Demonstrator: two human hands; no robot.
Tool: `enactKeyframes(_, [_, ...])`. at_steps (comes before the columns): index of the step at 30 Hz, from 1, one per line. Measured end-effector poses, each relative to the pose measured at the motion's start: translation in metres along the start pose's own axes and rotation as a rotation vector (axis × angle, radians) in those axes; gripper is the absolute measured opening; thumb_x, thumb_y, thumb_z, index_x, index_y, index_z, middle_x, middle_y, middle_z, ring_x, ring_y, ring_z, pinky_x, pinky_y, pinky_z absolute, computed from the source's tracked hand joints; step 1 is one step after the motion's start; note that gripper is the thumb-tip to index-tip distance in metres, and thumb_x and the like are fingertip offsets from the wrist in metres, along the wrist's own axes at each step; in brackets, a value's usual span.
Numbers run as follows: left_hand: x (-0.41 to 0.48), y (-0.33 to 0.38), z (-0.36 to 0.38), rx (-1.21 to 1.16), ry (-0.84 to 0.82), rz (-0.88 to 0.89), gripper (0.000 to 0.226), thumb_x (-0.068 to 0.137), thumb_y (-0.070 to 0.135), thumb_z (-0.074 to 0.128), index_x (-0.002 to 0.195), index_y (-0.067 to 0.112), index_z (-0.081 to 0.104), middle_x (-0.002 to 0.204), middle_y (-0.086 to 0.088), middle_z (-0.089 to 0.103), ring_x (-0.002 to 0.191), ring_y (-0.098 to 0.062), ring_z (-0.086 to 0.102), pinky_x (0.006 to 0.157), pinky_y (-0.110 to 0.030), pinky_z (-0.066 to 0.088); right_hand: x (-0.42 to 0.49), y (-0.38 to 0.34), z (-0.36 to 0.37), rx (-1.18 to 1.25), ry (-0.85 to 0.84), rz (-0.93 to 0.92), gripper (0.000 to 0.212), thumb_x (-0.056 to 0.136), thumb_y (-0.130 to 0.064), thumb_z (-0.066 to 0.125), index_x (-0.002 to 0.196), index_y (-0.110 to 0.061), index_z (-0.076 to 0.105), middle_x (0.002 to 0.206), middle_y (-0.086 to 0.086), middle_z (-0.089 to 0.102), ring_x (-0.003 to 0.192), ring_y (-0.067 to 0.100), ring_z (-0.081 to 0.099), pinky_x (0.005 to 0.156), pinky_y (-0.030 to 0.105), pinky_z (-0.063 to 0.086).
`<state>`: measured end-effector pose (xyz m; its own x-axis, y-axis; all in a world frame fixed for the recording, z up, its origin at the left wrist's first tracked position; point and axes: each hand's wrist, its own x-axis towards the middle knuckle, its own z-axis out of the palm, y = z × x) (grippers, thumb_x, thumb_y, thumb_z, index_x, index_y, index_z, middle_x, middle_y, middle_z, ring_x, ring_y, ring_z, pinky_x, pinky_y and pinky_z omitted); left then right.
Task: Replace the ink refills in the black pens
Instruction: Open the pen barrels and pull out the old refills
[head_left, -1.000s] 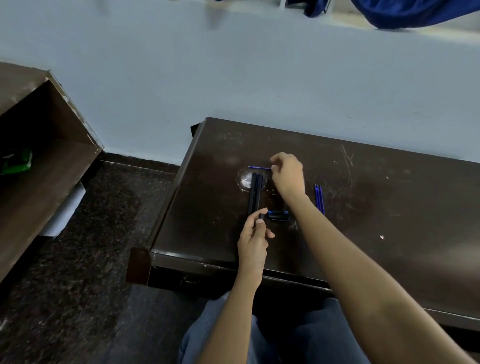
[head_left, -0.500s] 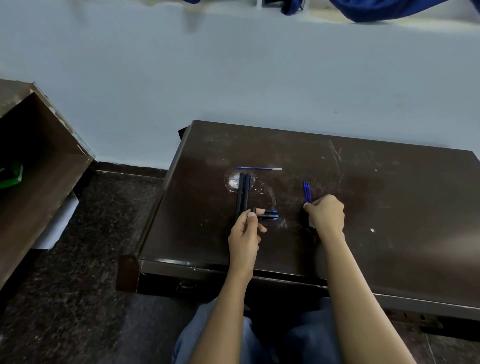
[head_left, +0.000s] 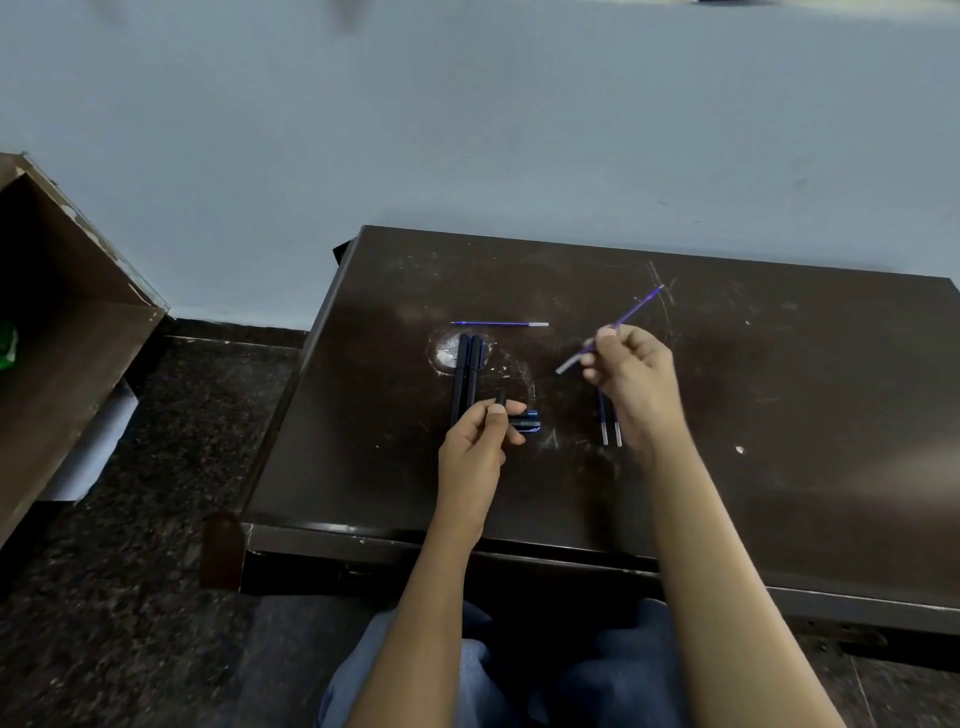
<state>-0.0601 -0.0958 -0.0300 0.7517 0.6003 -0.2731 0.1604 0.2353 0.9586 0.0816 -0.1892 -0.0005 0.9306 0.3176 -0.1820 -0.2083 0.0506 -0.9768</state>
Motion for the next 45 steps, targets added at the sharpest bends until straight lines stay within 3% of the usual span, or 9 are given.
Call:
enactKeyframes(6, [0.004, -0.002, -0.002, 0.050, -0.001, 0.029, 0.025, 0.100, 0.026, 0.045, 0.102, 0.021, 0.069, 0.068, 0.006, 0.056, 0.050, 0.002, 0.044, 0.048, -0.012, 0.033, -0.011, 0.009, 0.028, -0.047, -0.163, -0.105, 0.016, 0.099, -0.008, 0.047, 0.101, 0.005, 0.056, 0.076, 0.005, 0.063, 0.061, 0.006, 0.061, 0.061, 0.017, 0.052])
enactKeyframes(10, [0.010, -0.002, -0.003, 0.053, 0.026, 0.026, 0.024, 0.100, 0.025, 0.046, 0.101, 0.023, 0.070, 0.064, 0.010, 0.057, 0.050, 0.002, 0.042, 0.049, -0.013, 0.033, -0.011, 0.014, 0.031, -0.074, -0.228, -0.108, 0.011, 0.099, -0.010, 0.048, 0.093, -0.006, 0.056, 0.076, 0.004, 0.065, 0.065, 0.008, 0.062, 0.063, 0.020, 0.053])
enactKeyframes(17, [0.018, -0.003, -0.002, 0.137, 0.030, 0.062, 0.023, 0.098, 0.028, 0.049, 0.101, 0.025, 0.071, 0.066, 0.011, 0.059, 0.055, 0.007, 0.051, 0.064, -0.021, 0.038, -0.005, 0.017, 0.028, -0.069, -0.190, -0.135, 0.012, 0.098, -0.009, 0.048, 0.098, -0.001, 0.057, 0.077, 0.005, 0.065, 0.065, 0.010, 0.062, 0.065, 0.023, 0.054])
enactKeyframes(25, [0.029, -0.004, 0.000, 0.179, 0.018, 0.075, 0.022, 0.097, 0.026, 0.051, 0.103, 0.023, 0.072, 0.065, 0.013, 0.060, 0.063, 0.009, 0.055, 0.070, -0.020, 0.040, 0.002, 0.022, 0.027, -0.027, -0.172, -0.162, 0.009, 0.098, -0.006, 0.048, 0.095, -0.001, 0.055, 0.076, 0.007, 0.064, 0.063, 0.012, 0.060, 0.063, 0.023, 0.053])
enactKeyframes(30, [0.031, -0.002, 0.001, 0.256, 0.001, 0.118, 0.021, 0.096, 0.022, 0.052, 0.104, 0.023, 0.072, 0.072, 0.015, 0.064, 0.071, 0.009, 0.060, 0.066, -0.005, 0.044, 0.007, 0.025, 0.026, -0.029, -0.155, -0.141, 0.009, 0.097, -0.006, 0.049, 0.096, -0.002, 0.056, 0.077, 0.008, 0.064, 0.064, 0.010, 0.059, 0.060, 0.020, 0.051])
enactKeyframes(33, [0.032, -0.001, 0.000, 0.265, 0.000, 0.114, 0.020, 0.096, 0.023, 0.052, 0.101, 0.027, 0.071, 0.071, 0.017, 0.064, 0.071, 0.008, 0.059, 0.068, -0.012, 0.041, 0.007, 0.030, 0.027, -0.059, -0.213, -0.127, 0.008, 0.096, -0.004, 0.050, 0.093, -0.001, 0.056, 0.077, 0.012, 0.064, 0.063, 0.012, 0.059, 0.059, 0.021, 0.050])
enactKeyframes(40, [0.035, -0.002, -0.005, 0.211, 0.104, 0.158, 0.021, 0.097, 0.026, 0.050, 0.097, 0.023, 0.071, 0.065, 0.012, 0.061, 0.059, 0.004, 0.051, 0.063, -0.020, 0.038, 0.004, 0.041, 0.031, -0.381, -0.343, -0.200, 0.016, 0.090, -0.012, 0.058, 0.100, -0.013, 0.071, 0.086, 0.009, 0.072, 0.077, 0.016, 0.067, 0.077, 0.028, 0.054])
enactKeyframes(42, [0.036, -0.001, -0.007, 0.167, 0.138, 0.164, 0.022, 0.097, 0.027, 0.050, 0.099, 0.025, 0.072, 0.067, 0.010, 0.060, 0.059, 0.003, 0.049, 0.061, -0.021, 0.038, 0.006, 0.044, 0.026, -0.590, -0.302, -0.290, 0.017, 0.088, -0.015, 0.061, 0.101, -0.018, 0.072, 0.088, 0.001, 0.071, 0.076, 0.014, 0.063, 0.073, 0.023, 0.051])
enactKeyframes(45, [0.036, 0.002, -0.009, 0.113, 0.173, 0.178, 0.022, 0.097, 0.025, 0.050, 0.098, 0.023, 0.072, 0.065, 0.010, 0.058, 0.058, 0.000, 0.047, 0.058, -0.022, 0.036, 0.007, 0.046, 0.020, -0.861, -0.430, -0.341, 0.019, 0.085, -0.018, 0.067, 0.103, -0.019, 0.072, 0.089, -0.003, 0.066, 0.078, 0.009, 0.059, 0.074, 0.019, 0.046])
